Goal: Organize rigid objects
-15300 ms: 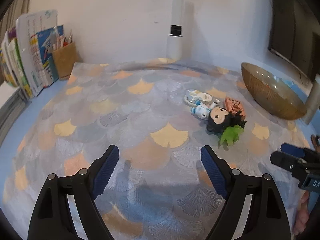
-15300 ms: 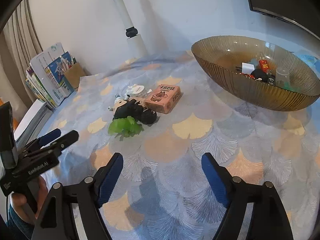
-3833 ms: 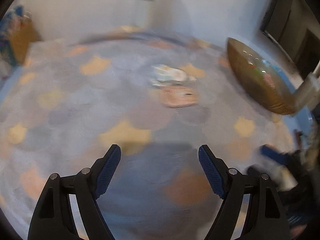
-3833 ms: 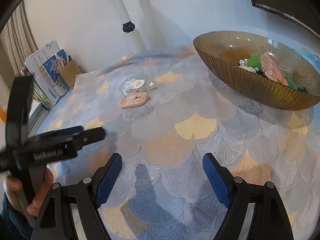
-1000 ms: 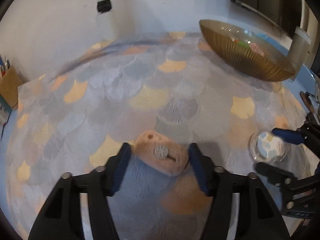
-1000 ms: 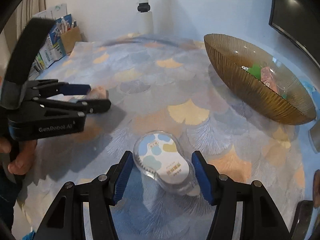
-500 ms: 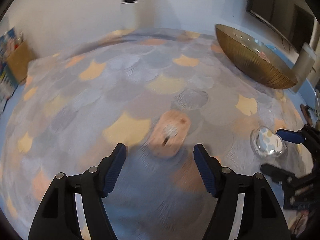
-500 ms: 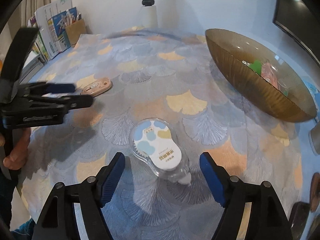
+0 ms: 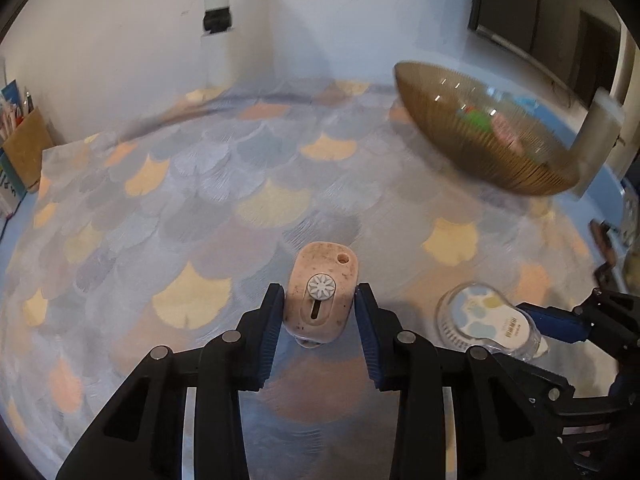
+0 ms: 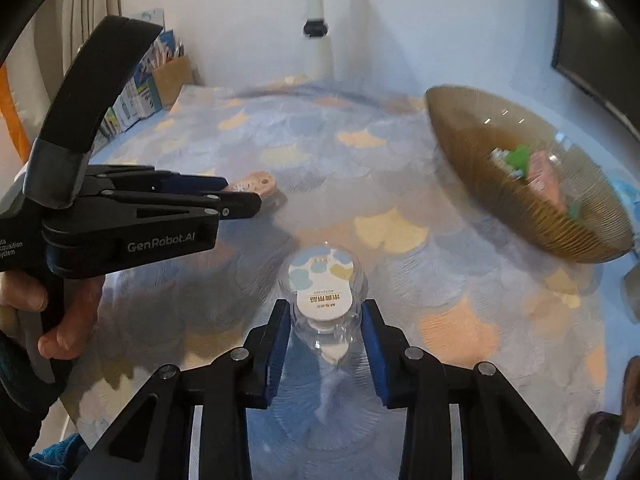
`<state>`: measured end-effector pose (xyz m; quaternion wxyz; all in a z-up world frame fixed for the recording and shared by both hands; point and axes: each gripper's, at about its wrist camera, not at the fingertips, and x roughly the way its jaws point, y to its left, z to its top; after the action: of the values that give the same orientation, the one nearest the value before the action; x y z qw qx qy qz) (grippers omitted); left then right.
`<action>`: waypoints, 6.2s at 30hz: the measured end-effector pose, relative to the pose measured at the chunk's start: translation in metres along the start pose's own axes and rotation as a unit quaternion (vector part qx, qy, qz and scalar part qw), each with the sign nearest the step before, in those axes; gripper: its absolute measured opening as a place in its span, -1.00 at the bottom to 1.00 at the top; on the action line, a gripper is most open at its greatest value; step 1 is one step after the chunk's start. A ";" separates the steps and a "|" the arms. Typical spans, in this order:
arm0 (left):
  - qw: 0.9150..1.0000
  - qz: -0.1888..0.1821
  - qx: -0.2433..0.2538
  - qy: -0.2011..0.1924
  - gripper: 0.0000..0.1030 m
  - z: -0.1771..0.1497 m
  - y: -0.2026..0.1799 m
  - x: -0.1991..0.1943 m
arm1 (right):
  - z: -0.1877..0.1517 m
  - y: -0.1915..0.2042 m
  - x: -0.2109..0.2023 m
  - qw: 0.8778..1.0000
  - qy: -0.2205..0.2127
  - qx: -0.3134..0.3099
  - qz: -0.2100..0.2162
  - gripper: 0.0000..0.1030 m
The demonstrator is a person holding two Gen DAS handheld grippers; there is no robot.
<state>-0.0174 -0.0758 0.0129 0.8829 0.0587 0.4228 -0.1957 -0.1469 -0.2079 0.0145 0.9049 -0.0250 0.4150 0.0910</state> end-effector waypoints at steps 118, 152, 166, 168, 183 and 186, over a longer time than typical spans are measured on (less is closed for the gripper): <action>0.974 0.092 -0.186 -0.094 0.85 -0.048 0.106 -0.050 | 0.040 0.029 0.052 0.994 -0.023 0.104 -0.039 0.74; 0.974 0.122 -0.180 -0.059 0.87 -0.046 0.112 -0.038 | 0.040 0.027 0.059 0.994 0.000 0.105 -0.037 0.75; 0.974 0.134 -0.177 -0.042 0.87 -0.044 0.110 -0.032 | 0.039 0.020 0.058 0.991 -0.001 0.129 -0.020 0.75; 0.974 0.136 -0.178 -0.043 0.87 -0.044 0.111 -0.033 | 0.039 0.022 0.058 0.992 0.001 0.126 -0.022 0.75; 0.978 0.150 -0.141 0.023 1.00 -0.038 0.101 -0.007 | 0.046 0.023 0.062 0.993 0.015 0.114 -0.025 0.98; 0.978 0.150 -0.141 0.023 1.00 -0.038 0.101 -0.007 | 0.051 0.032 0.070 0.994 0.038 0.086 -0.051 1.00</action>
<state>-0.0086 0.0289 -0.0122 0.8917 0.0005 0.4526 0.0024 -0.0705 -0.1605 -0.0038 0.8909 0.0283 0.4533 0.0077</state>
